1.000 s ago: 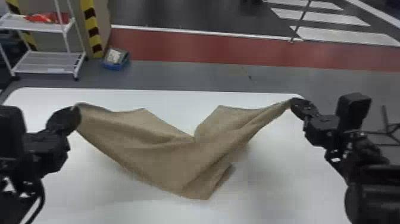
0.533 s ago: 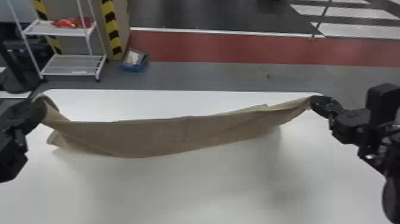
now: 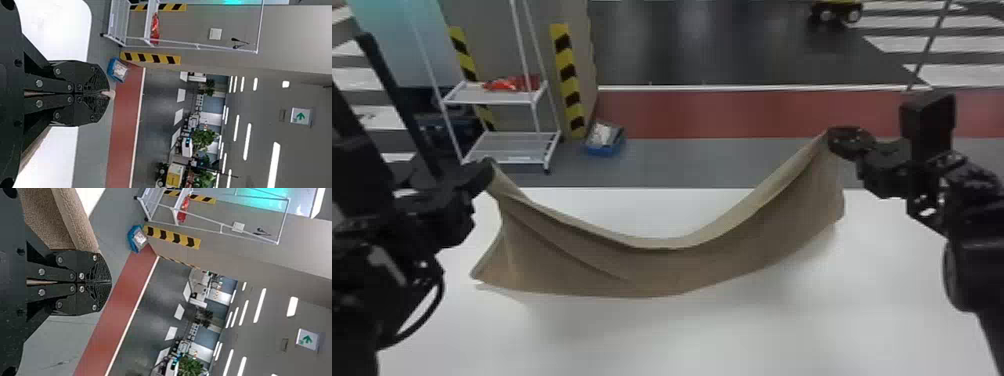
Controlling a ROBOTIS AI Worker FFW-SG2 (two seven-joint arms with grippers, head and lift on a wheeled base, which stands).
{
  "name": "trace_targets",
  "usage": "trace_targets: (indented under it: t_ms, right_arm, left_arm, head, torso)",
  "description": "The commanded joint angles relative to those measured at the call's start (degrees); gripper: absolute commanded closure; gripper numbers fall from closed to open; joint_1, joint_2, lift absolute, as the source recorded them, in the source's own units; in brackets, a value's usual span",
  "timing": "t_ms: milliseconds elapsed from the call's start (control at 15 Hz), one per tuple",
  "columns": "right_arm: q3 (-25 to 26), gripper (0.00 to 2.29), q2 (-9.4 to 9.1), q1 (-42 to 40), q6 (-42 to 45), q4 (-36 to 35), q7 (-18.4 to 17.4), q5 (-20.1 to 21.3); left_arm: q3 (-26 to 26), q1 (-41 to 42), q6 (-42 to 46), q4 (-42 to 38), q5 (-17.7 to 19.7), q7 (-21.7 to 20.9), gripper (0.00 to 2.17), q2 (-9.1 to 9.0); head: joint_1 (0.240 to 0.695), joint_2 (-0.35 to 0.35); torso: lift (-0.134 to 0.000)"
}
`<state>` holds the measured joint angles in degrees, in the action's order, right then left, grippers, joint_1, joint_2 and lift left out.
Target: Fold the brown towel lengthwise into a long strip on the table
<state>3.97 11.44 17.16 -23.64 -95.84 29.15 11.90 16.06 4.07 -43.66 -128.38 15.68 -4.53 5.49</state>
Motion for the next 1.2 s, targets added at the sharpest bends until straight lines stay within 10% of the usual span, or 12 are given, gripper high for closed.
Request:
trace_targets:
  t_ms: [0, 467, 867, 1133]
  right_arm:
    - [-0.1, 1.42, -1.25, 7.3, 8.4, 7.9, -0.1, -0.2]
    - [10.8, 1.42, 1.48, -4.9, 11.5, -2.4, 3.0, -5.2]
    - [20.4, 1.42, 1.57, -25.9, 15.8, -8.9, 15.0, -9.4]
    - [31.1, 1.42, -0.72, -35.3, 16.8, -13.7, 22.8, -17.3]
  left_arm:
    - [0.3, -9.0, 1.2, 7.0, 0.5, -0.7, 1.79, 1.37]
    - [5.6, -2.7, 0.1, -2.4, 8.0, -0.7, 1.79, 1.72]
    - [5.0, 23.7, 9.4, -10.6, 8.6, 0.1, 1.79, -5.64]
    - [-0.9, 27.5, 2.7, -14.4, 5.9, 5.8, 1.79, -5.64]
  head:
    - [0.546, 0.051]
    - [0.41, 0.056]
    - [0.643, -0.025]
    - [0.695, -0.047]
  torso:
    - [-0.117]
    - [-0.117]
    - [-0.117]
    - [-0.117]
